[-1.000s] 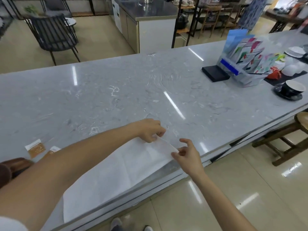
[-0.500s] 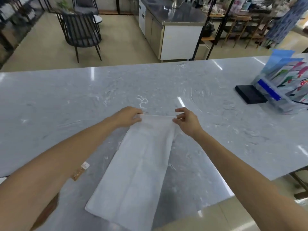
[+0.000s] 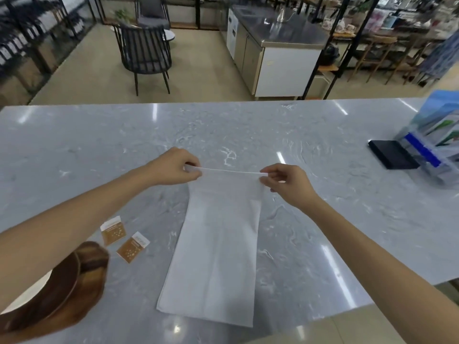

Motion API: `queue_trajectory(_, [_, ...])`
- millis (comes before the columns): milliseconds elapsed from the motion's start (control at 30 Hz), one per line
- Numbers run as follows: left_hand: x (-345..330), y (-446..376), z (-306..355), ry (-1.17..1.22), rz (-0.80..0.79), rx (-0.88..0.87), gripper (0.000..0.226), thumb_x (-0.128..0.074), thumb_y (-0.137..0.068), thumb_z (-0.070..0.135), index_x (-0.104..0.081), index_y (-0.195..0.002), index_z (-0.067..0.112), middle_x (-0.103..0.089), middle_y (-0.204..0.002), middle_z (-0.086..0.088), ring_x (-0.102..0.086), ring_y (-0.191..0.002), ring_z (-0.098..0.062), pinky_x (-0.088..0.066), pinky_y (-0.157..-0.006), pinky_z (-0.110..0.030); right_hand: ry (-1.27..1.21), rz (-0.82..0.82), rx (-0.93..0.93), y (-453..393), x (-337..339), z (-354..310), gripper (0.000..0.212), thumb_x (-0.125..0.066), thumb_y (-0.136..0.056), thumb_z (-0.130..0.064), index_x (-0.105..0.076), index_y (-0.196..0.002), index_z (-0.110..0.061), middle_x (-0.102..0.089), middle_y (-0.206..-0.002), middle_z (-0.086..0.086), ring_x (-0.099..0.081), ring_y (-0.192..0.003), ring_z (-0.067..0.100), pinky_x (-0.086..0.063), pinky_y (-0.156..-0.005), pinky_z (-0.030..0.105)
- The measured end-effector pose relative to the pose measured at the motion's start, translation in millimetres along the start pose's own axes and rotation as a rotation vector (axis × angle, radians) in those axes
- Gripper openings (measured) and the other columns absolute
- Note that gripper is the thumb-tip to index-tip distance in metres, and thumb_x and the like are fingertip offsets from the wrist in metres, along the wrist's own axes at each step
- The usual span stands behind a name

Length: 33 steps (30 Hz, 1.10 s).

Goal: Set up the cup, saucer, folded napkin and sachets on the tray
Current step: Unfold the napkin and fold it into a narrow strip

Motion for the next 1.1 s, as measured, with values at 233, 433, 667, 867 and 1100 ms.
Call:
queue_trajectory(233, [1,103,42,-0.006,0.059,-0.078,0.011,-0.076,-0.087,0.018,-0.081,-0.097,0.021,-0.077,-0.089,0.013,-0.067,-0.079,0.006,-0.051,-0.068,-0.007,0.025,-0.018,0.159,101,5,-27,0.006,-0.077,-0.088,-0.036,-0.077,-0.091,-0.032,-0.076,-0.087,-0.017,-0.072,-0.085,0.004,-0.052,-0.062,0.010])
queue_trajectory(433, [-39,177,62,-0.015,0.101,-0.082,0.017,-0.081,-0.079,0.004,-0.082,-0.090,0.017,-0.078,-0.086,0.006,-0.072,-0.074,-0.012,-0.058,-0.067,-0.027,0.024,-0.046,0.206,177,-23,-15,0.009,-0.079,-0.086,-0.018,-0.076,-0.093,-0.023,-0.075,-0.093,-0.015,-0.071,-0.084,0.005,-0.055,-0.058,0.015])
queue_trajectory(667, [-111,235,48,-0.015,0.046,-0.045,0.014,-0.080,-0.078,0.011,-0.076,-0.088,0.020,-0.072,-0.086,0.012,-0.065,-0.082,-0.008,-0.049,-0.076,-0.022,0.070,-0.168,0.191,237,-69,33,0.013,-0.075,-0.088,-0.015,-0.072,-0.096,-0.025,-0.071,-0.094,-0.014,-0.070,-0.085,0.004,-0.055,-0.057,0.014])
queue_trajectory(867, [-150,259,39,-0.054,0.038,-0.060,0.007,-0.074,-0.084,0.017,-0.075,-0.089,0.021,-0.071,-0.095,0.011,-0.062,-0.090,-0.010,-0.056,-0.070,-0.030,0.211,-0.229,0.204,264,-102,69,0.004,-0.070,-0.090,-0.025,-0.071,-0.094,-0.024,-0.065,-0.098,-0.014,-0.060,-0.069,0.000,-0.056,-0.062,0.028])
queue_trajectory(1100, [-156,263,29,-0.045,0.022,-0.050,0.013,-0.071,-0.086,0.022,-0.076,-0.099,0.023,-0.070,-0.099,0.011,-0.060,-0.095,-0.010,-0.057,-0.072,-0.034,0.256,-0.211,0.190,272,-106,72,0.008,-0.067,-0.093,-0.033,-0.068,-0.100,-0.031,-0.056,-0.096,-0.023,-0.052,-0.072,-0.010,-0.049,-0.062,0.017])
Point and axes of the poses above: each hand's wrist, its own y-axis away from the middle knuckle, its own x-axis out of the back of the hand, z = x × y, the point moved 2 cm from there along -y, towards the middle knuckle
